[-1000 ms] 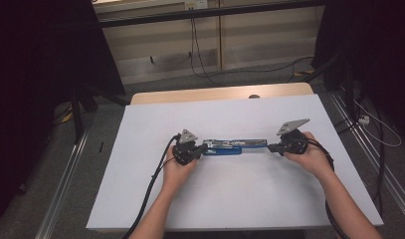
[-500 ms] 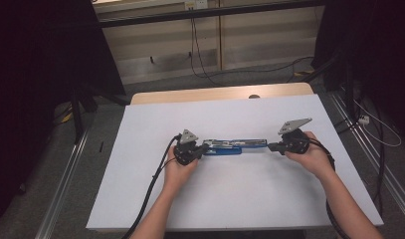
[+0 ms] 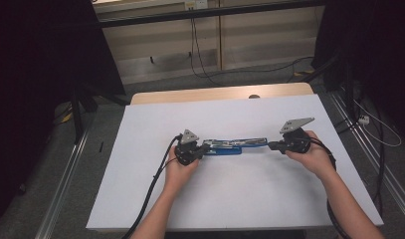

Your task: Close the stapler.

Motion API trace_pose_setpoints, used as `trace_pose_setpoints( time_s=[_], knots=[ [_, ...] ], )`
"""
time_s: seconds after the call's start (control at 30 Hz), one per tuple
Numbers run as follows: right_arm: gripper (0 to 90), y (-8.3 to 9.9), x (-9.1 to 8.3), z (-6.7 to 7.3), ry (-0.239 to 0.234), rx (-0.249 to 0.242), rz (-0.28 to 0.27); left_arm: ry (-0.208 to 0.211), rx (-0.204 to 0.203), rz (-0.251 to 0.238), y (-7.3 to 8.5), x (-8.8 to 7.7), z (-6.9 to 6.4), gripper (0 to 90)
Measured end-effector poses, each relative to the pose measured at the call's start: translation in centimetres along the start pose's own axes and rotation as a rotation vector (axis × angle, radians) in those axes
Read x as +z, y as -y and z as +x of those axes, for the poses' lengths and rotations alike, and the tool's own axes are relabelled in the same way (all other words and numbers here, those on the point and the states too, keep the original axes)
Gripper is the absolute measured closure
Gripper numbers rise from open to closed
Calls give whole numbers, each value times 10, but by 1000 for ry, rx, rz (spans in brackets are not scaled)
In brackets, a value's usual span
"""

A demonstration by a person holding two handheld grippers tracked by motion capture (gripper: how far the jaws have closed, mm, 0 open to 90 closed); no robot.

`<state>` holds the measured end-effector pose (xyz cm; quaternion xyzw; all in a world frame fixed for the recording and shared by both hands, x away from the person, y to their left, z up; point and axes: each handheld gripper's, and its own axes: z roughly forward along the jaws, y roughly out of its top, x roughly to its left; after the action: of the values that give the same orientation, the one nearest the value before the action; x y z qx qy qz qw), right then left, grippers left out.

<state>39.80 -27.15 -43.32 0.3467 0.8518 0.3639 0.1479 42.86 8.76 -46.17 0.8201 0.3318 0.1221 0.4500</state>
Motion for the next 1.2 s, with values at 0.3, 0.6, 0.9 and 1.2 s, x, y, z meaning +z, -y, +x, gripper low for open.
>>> trace_pose_setpoints(
  time_s=[0.3, 0.6, 0.9, 1.2],
  knots=[
    [900, -4, -6, 0, 1, 5, -42, 0, -2, -1, 0, 0, 0, 900],
    [900, -8, -9, 2, 6, -1, -78, 0, -1, -1, 0, 0, 0, 900],
    [900, -11, -7, 6, 8, -23, -76, 14, -15, 2, 0, 0, 0, 900],
    [900, -8, -2, 8, -3, -12, -65, 18, -14, 10, 0, -2, 1, 900]
  ],
)
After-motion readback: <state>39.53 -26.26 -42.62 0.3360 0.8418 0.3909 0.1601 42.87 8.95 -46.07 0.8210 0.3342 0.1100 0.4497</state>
